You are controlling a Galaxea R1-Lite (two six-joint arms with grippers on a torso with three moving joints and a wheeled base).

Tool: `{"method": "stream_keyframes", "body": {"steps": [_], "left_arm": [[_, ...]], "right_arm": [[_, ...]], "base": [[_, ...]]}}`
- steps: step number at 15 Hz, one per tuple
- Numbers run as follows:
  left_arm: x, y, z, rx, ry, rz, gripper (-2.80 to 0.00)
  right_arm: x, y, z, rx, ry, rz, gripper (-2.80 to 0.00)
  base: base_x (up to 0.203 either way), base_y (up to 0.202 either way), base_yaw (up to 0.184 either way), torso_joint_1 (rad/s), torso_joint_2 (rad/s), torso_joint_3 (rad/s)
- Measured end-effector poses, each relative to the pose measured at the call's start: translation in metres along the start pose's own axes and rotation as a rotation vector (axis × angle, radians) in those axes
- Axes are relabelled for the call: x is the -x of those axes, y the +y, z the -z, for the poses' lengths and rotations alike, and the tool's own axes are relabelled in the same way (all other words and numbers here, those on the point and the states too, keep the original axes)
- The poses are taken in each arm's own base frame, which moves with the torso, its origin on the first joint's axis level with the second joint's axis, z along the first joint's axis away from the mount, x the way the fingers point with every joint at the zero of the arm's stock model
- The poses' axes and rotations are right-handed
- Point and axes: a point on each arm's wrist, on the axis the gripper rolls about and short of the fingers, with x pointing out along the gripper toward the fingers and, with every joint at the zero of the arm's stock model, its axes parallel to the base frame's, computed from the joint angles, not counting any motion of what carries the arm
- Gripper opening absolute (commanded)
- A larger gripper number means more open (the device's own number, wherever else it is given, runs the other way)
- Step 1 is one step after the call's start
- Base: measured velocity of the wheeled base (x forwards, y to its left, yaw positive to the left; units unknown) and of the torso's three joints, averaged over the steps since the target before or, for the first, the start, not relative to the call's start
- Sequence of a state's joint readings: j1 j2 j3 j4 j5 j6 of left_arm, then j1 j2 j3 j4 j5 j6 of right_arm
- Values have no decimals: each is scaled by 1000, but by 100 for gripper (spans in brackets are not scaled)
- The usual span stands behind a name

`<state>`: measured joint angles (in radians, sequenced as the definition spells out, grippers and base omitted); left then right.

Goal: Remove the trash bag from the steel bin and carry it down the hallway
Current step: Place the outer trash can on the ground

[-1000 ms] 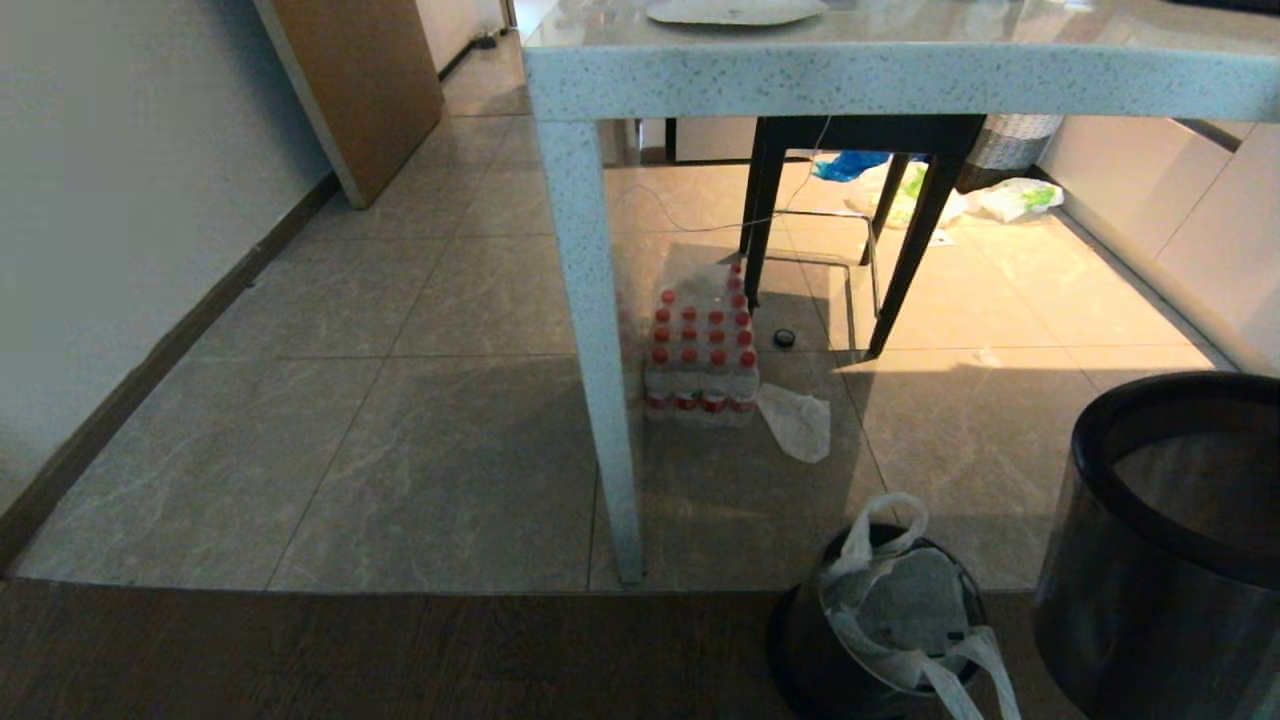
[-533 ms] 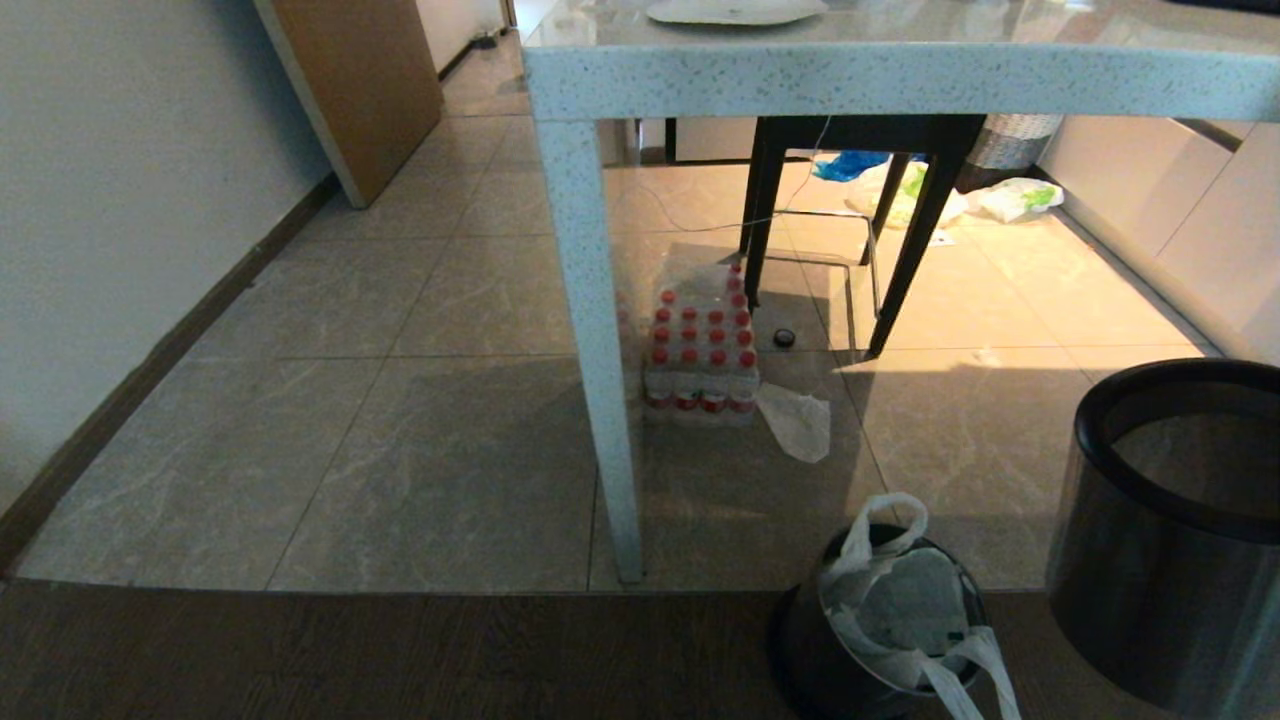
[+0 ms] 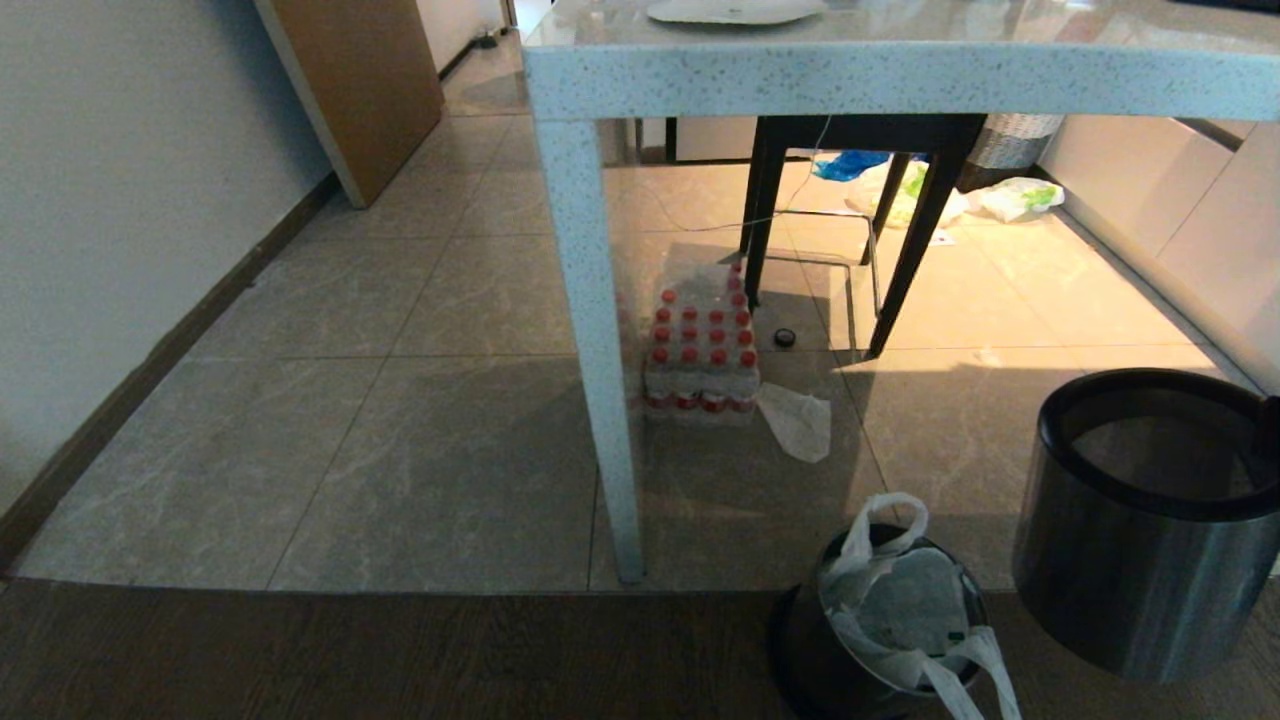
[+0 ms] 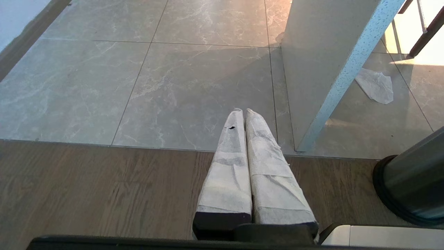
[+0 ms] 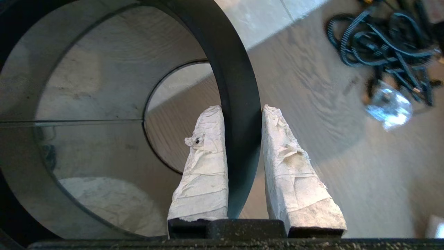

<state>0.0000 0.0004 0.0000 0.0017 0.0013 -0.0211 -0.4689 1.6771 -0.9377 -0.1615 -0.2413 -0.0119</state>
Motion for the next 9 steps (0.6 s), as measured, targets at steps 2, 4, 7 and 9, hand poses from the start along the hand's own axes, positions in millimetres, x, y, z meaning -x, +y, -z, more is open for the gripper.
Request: {"method": "stream_keyframes", "body": {"steps": [2,4,7,9], "left_arm": [[0,0,0,0,0,0,-280],[0,0,0,0,0,0,-280],[0,0,0,0,0,0,-280],[0,0,0,0,0,0,-280]], "right_arm": [[-21,5,4,-2,-6,-13,-280],[-42,10,8,-6,-17,-33,-280],[-77,16,17,-17,-47,-43,-280],[-100,20,23,-22,-64,-48,-280]], "base": [[0,0,0,0,0,0],[0,0,0,0,0,0],[0,0,0,0,0,0],[0,0,0,0,0,0]]}}
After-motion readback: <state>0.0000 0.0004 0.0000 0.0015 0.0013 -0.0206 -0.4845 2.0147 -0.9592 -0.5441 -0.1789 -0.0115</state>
